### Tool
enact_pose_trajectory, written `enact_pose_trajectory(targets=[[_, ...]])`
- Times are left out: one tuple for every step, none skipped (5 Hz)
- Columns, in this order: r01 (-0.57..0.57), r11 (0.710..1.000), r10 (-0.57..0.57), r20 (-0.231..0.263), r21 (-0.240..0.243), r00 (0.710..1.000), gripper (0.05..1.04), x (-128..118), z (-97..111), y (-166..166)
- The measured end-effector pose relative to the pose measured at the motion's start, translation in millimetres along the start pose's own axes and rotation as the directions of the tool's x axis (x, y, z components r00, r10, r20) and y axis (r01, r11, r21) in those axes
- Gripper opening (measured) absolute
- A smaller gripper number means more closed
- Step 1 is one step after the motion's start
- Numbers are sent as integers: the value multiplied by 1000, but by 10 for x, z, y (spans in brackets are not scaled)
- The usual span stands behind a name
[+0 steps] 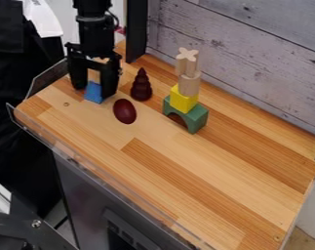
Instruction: Move the blue block from the left side and put it on the other tower
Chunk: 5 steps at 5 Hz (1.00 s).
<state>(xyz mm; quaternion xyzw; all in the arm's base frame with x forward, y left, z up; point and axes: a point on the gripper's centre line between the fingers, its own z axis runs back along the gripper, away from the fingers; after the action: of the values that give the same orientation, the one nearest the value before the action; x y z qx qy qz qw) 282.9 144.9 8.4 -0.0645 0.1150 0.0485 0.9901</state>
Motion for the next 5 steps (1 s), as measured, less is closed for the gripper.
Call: enact_pose_trajectory(targets=[[-41, 999, 42, -4, 16, 999, 997, 54, -16, -9], [-96, 995, 97, -5, 34, 995, 954, 89, -39, -31], [-115, 993, 115, -3, 35, 993, 689, 71, -67, -43], [-103, 995, 103, 2, 18, 995, 553, -10, -35, -155], [-136, 985, 134, 29, 103, 991, 552, -89, 257, -256]])
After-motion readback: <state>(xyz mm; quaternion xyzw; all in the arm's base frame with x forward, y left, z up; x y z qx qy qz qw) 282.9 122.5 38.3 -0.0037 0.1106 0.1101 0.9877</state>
